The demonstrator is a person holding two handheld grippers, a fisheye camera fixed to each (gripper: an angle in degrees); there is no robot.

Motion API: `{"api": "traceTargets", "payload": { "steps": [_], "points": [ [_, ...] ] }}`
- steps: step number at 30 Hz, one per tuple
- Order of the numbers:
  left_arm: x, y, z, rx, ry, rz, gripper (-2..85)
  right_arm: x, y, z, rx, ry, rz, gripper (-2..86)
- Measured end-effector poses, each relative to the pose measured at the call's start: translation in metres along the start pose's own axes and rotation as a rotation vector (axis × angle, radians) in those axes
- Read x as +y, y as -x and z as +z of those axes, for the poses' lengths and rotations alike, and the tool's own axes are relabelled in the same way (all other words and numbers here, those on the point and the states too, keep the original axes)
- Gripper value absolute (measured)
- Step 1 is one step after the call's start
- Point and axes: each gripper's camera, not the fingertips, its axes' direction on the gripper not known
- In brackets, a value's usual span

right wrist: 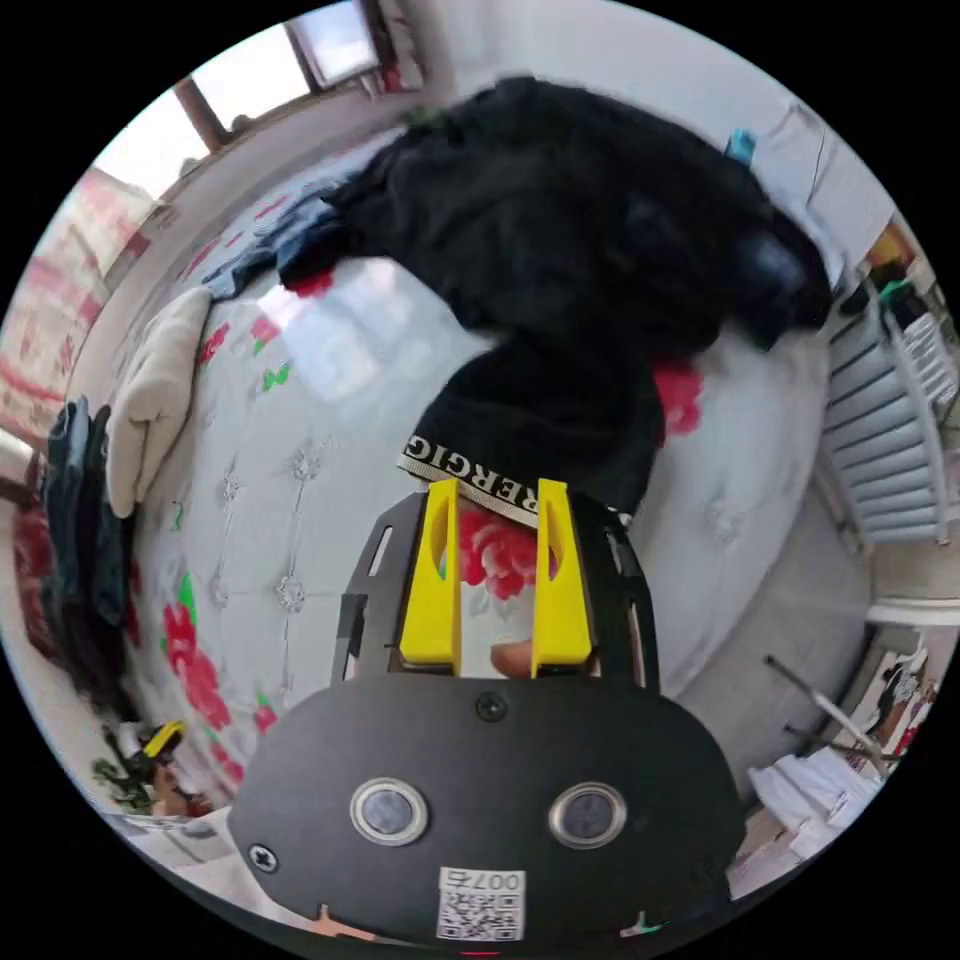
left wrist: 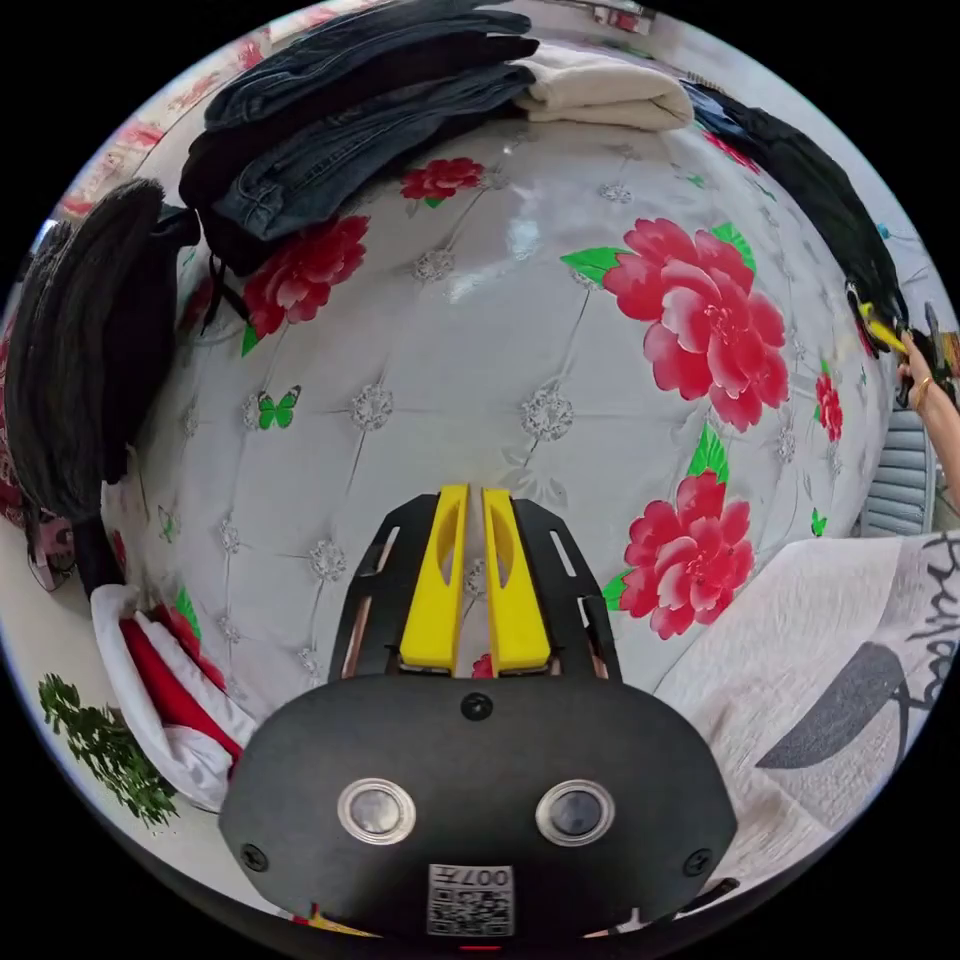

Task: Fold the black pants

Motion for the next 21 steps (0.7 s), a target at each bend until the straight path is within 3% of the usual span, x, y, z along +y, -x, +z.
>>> {"api": "traceTargets", "payload": {
  "steps": [4, 7, 12, 17, 18, 21],
  "points": [
    [0.005, 0.011, 0.0, 0.031, 0.001, -0.006, -0.5, 0.009, -0.006, -0.001, -0.07, -0.031, 0.013, 1.5],
    [0.01, 0.029, 0.0, 0.095, 0.007, -0.077, -0.4, 0.023, 0.009, 0.004, -0.284, 0.064, -0.068, 0.3],
    [0.042, 0.023, -0.013, 0.364, -0.122, -0.109, 0.6, 0.146, 0.146, 0.007, -0.425, 0.293, -0.672, -0.2],
    [0.103, -0.025, -0.056, 0.52, -0.313, 0.134, 10.0, 0.28, 0.248, -0.033, -0.753, 0.42, -1.077, -0.2],
    [0.112, -0.03, -0.062, 0.526, -0.331, 0.166, 10.2, 0.306, 0.268, -0.048, -0.81, 0.454, -1.177, -0.2],
    [0.161, -0.034, -0.083, 0.372, -0.391, 0.197, 10.1, 0.354, 0.294, -0.079, -0.672, 0.399, -1.425, -0.1]
  ]
}}
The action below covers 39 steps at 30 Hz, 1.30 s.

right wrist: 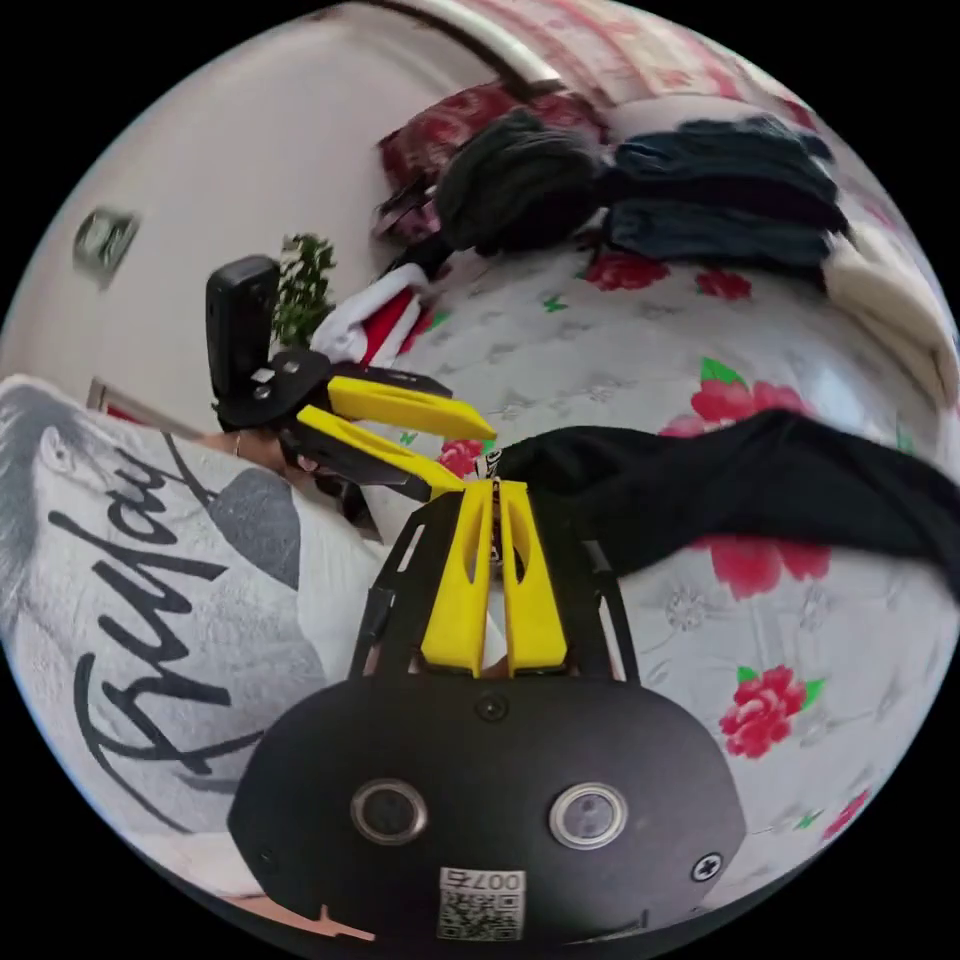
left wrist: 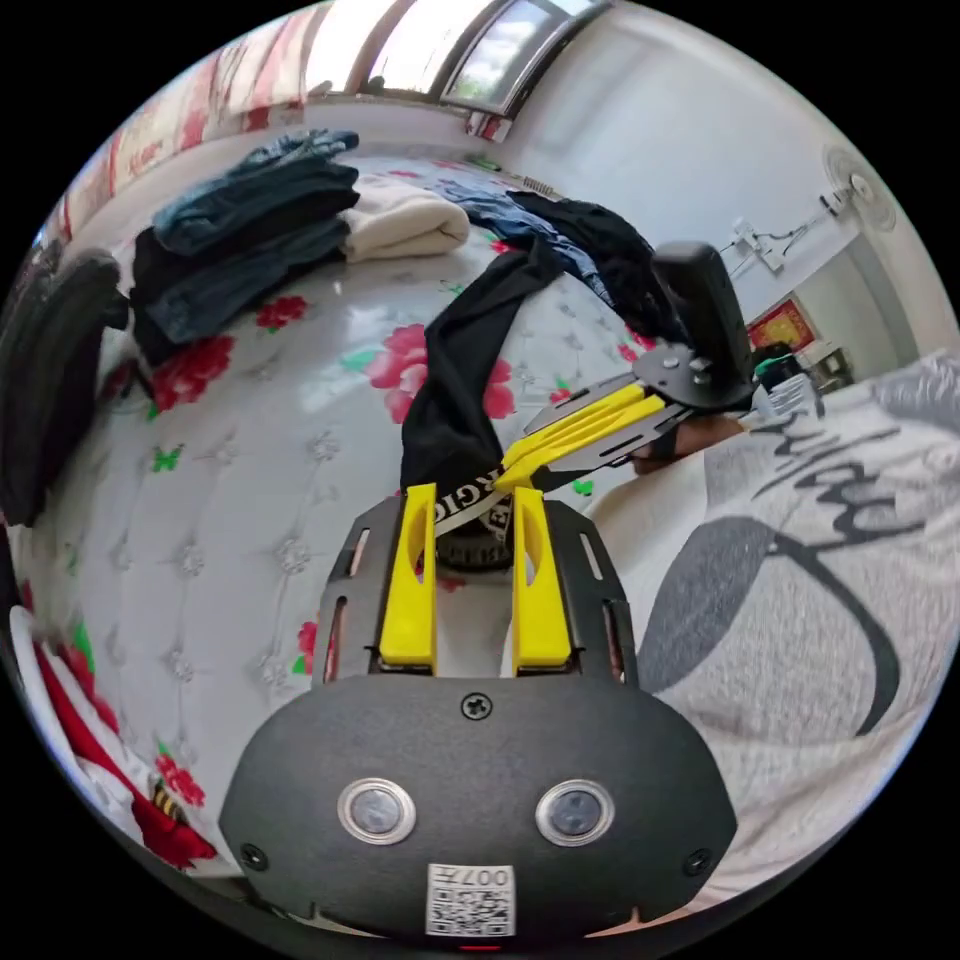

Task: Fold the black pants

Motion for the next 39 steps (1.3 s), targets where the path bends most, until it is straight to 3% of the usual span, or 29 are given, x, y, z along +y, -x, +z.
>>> {"api": "traceTargets", "payload": {
  "steps": [5, 8, 11, 15, 18, 20, 22, 25, 31, 33, 35, 39],
  "points": [
    [0.075, 0.023, -0.048, 0.076, -0.14, -0.157, 1.7, -0.014, 0.045, 0.008, -0.149, -0.023, -0.121, 0.2],
    [0.109, 0.041, -0.063, -0.058, -0.154, -0.302, -0.4, -0.021, 0.073, 0.035, -0.181, 0.01, -0.182, 0.5],
    [0.136, 0.059, -0.074, -0.077, -0.173, -0.415, -0.8, -0.019, 0.082, 0.046, -0.03, 0.058, -0.188, 1.0],
    [0.147, 0.067, -0.089, -0.195, -0.171, -0.45, -0.8, 0.003, 0.028, 0.02, 0.158, 0.01, 0.034, 2.3],
    [0.159, 0.09, -0.117, -0.319, -0.22, -0.588, -0.5, 0.027, -0.029, -0.015, 0.263, -0.052, 0.252, 3.5],
    [0.174, 0.12, -0.131, -0.598, -0.117, -0.868, 0.1, 0.042, -0.058, -0.036, 0.353, -0.097, 0.363, 4.0],
    [0.179, 0.13, -0.139, -0.717, -0.073, -0.952, 2.1, 0.051, -0.085, -0.052, 0.412, -0.111, 0.457, 4.4],
    [0.171, 0.125, -0.13, -0.695, -0.071, -0.893, 6.4, 0.057, -0.12, -0.064, 0.452, -0.131, 0.557, 5.5],
    [0.15, 0.113, -0.026, -0.328, 0.102, -0.818, 12.3, 0.032, -0.163, -0.027, 0.538, 0.0, 0.547, 5.8],
    [0.146, 0.113, 0.002, -0.346, 0.213, -0.817, 11.4, 0.02, -0.178, -0.001, 0.591, 0.102, 0.557, 4.3],
    [0.136, 0.108, 0.009, -0.533, 0.3, -0.741, 6.0, 0.013, -0.175, 0.001, 0.628, 0.037, 0.524, 2.7],
    [0.132, 0.118, -0.008, -0.512, 0.281, -0.709, 2.5, -0.001, -0.172, 0.0, 0.63, 0.112, 0.516, 0.3]
  ]
}}
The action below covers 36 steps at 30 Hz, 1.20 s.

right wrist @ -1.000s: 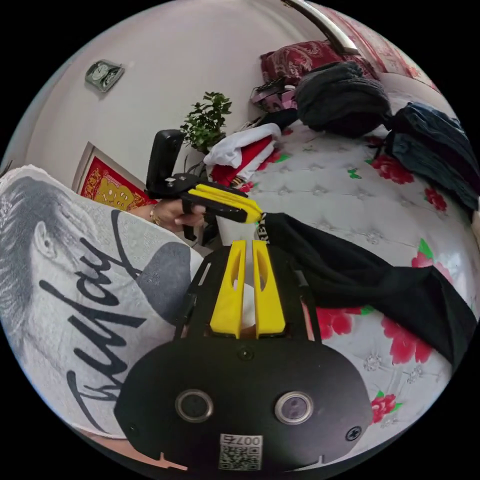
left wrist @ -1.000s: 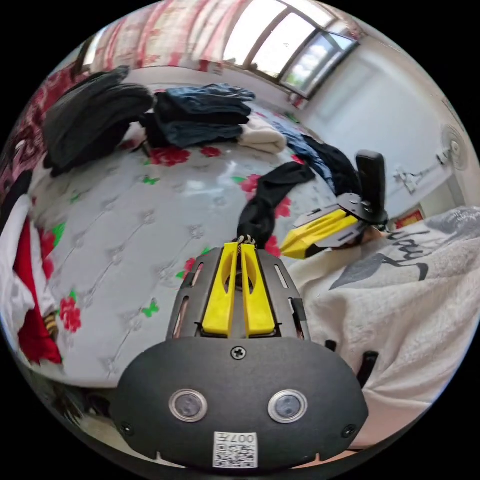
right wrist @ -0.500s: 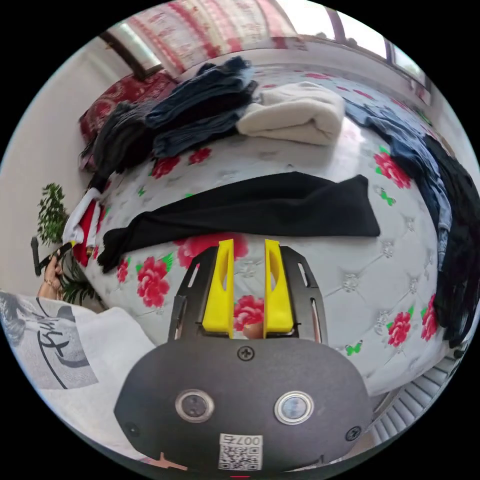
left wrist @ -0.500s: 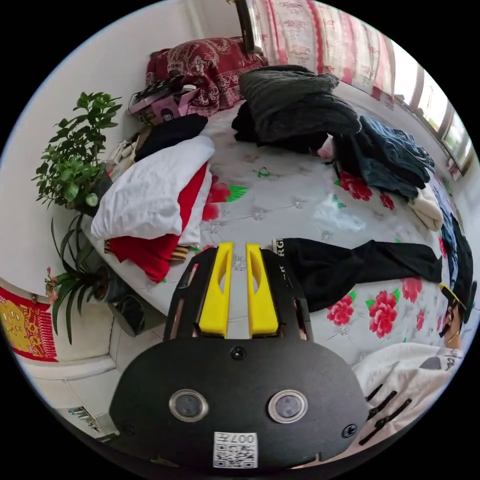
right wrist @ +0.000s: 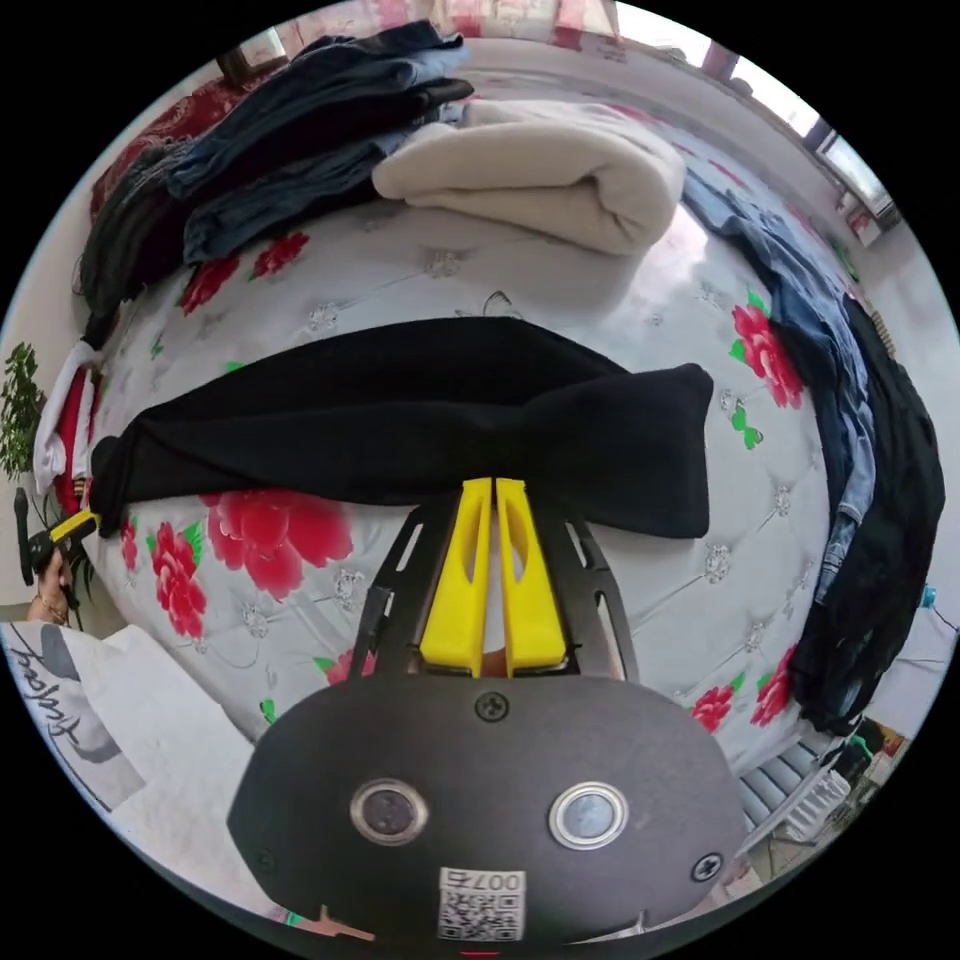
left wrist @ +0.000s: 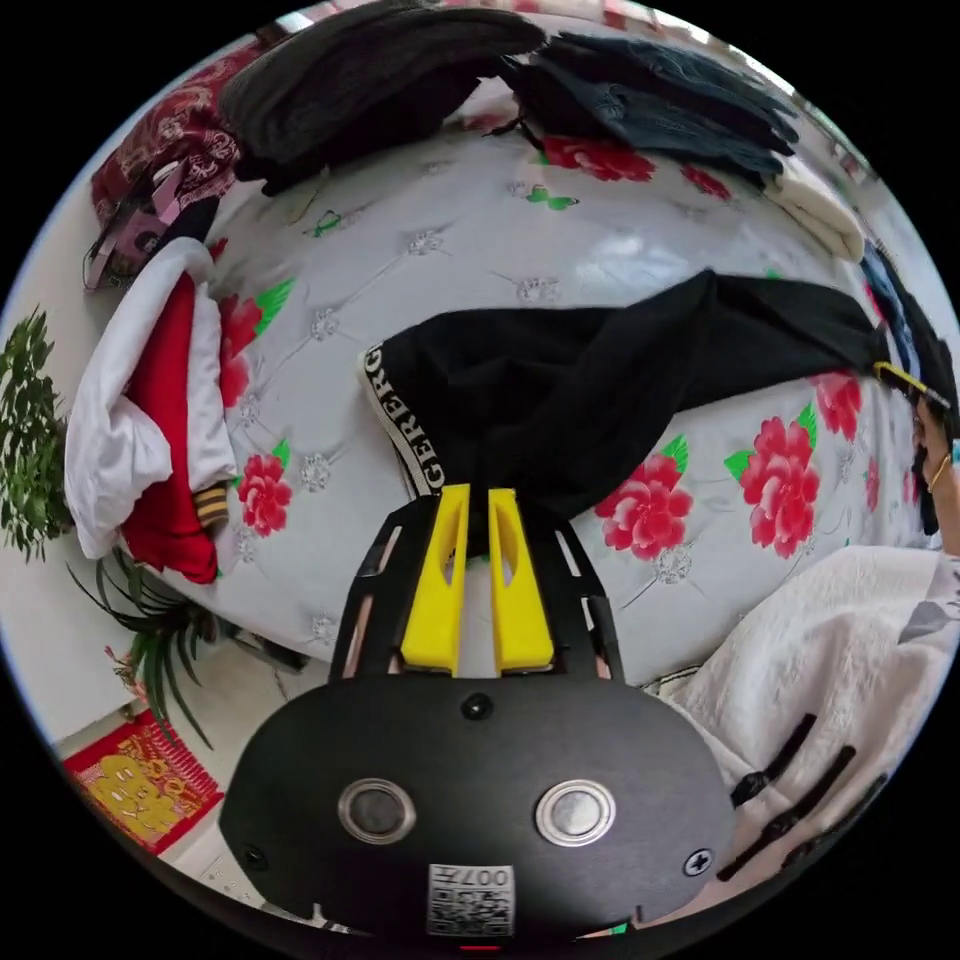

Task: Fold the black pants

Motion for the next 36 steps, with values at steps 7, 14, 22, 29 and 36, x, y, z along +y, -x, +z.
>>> {"api": "traceTargets", "payload": {
  "steps": [7, 14, 22, 29, 36],
  "points": [
    [0.025, 0.071, -0.067, 0.218, -0.239, -0.153, -0.4, 0.064, -0.012, -0.108, -0.013, -0.355, 0.072, -0.1],
    [0.033, 0.11, -0.11, 0.256, -0.444, -0.271, 0.9, 0.172, -0.027, -0.176, -0.031, -0.528, 0.21, -0.2],
    [-0.001, 0.096, -0.081, 0.35, -0.413, -0.27, 10.1, 0.228, -0.009, -0.147, -0.133, -0.419, 0.226, -0.2],
    [0.036, 0.016, 0.001, 0.344, -0.132, -0.18, 9.6, 0.22, -0.015, -0.125, -0.176, -0.373, 0.252, -0.2],
    [-0.001, -0.044, 0.011, -0.091, 0.03, 0.111, 0.8, 0.152, -0.004, -0.202, -0.046, -0.527, 0.026, -0.2]
  ]
}}
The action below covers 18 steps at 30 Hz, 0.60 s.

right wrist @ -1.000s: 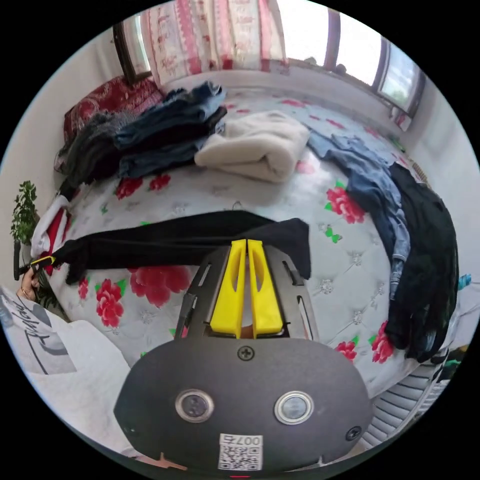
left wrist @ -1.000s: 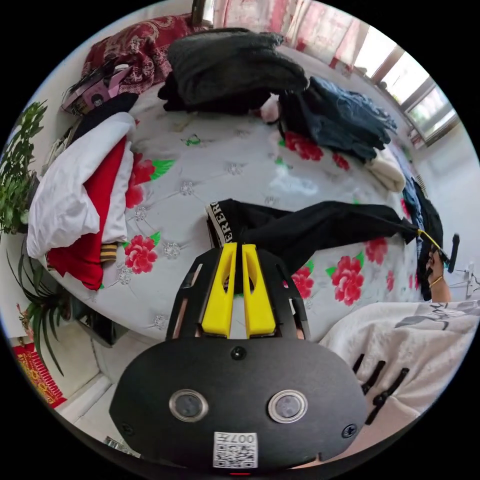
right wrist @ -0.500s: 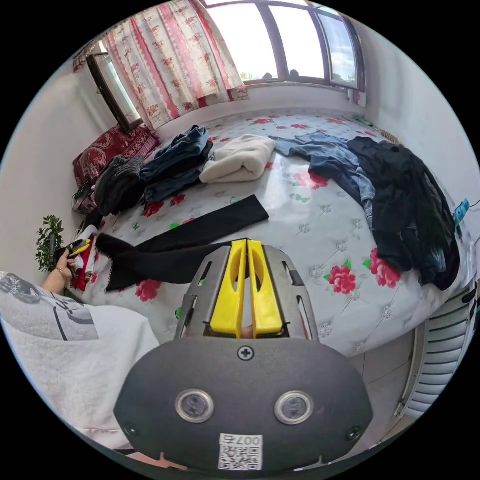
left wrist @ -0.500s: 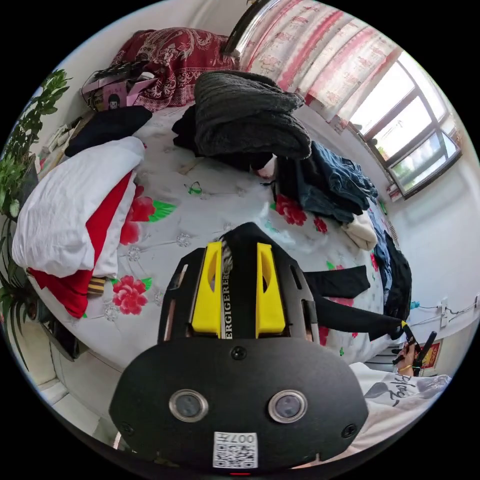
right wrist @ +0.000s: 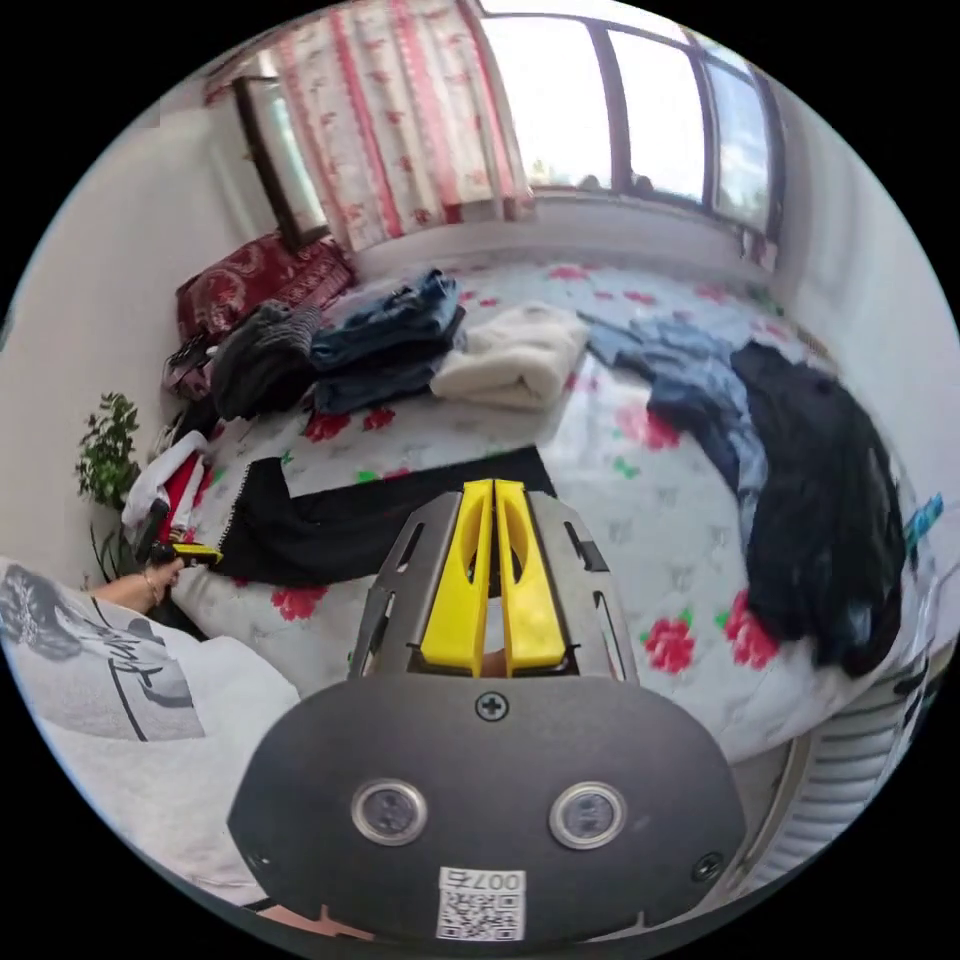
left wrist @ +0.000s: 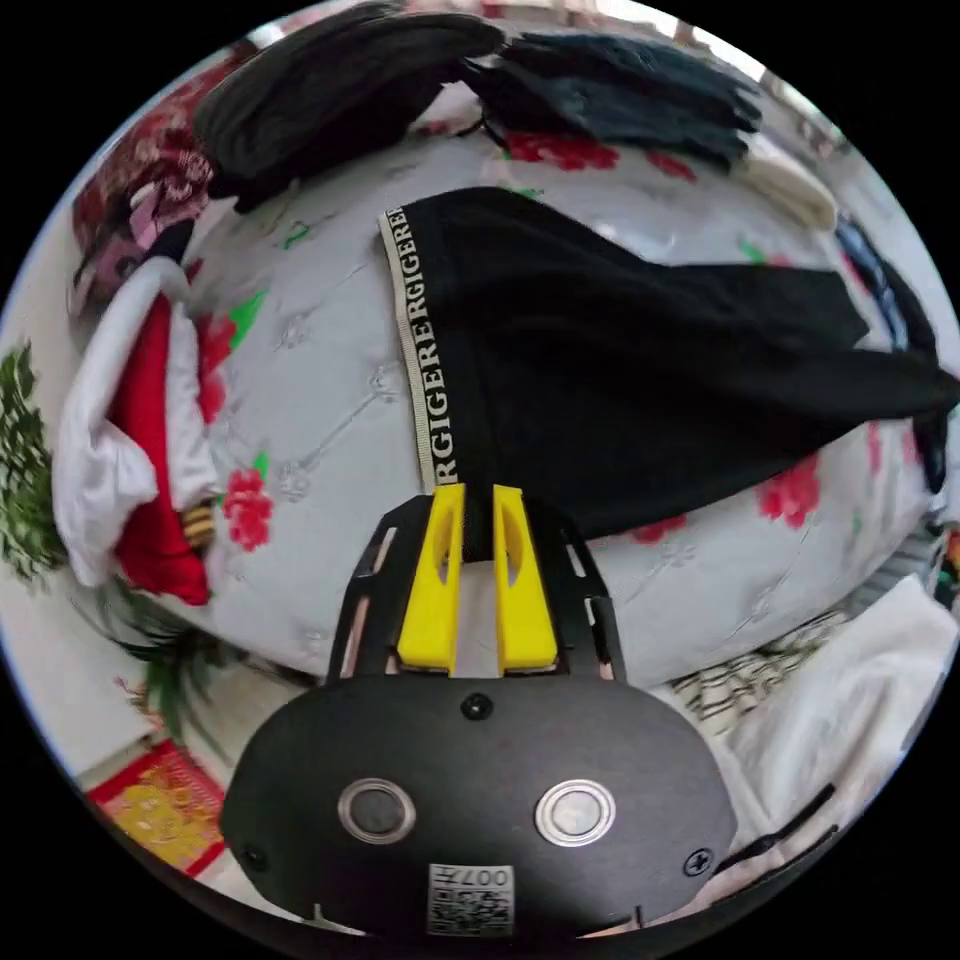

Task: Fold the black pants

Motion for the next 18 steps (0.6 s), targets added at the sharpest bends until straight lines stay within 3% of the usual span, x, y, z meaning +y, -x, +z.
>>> {"api": "traceTargets", "payload": {
  "steps": [2, 4, 12, 18],
  "points": [
    [0.007, -0.003, 0.011, -0.207, 0.085, 0.083, -0.4, -0.012, 0.013, -0.012, -0.003, -0.011, -0.11, -0.2],
    [0.021, 0.007, 0.014, -0.24, 0.087, 0.065, -0.7, -0.01, 0.025, -0.013, -0.03, -0.007, -0.184, -0.2],
    [0.074, 0.03, 0.017, -0.12, 0.182, -0.178, -0.8, 0.059, 0.056, 0.106, -0.155, 0.345, -0.179, 0.1],
    [0.099, 0.017, 0.013, -0.075, 0.151, -0.314, -0.7, 0.059, 0.008, 0.121, -0.202, 0.279, -0.025, 0.3]
  ]
}}
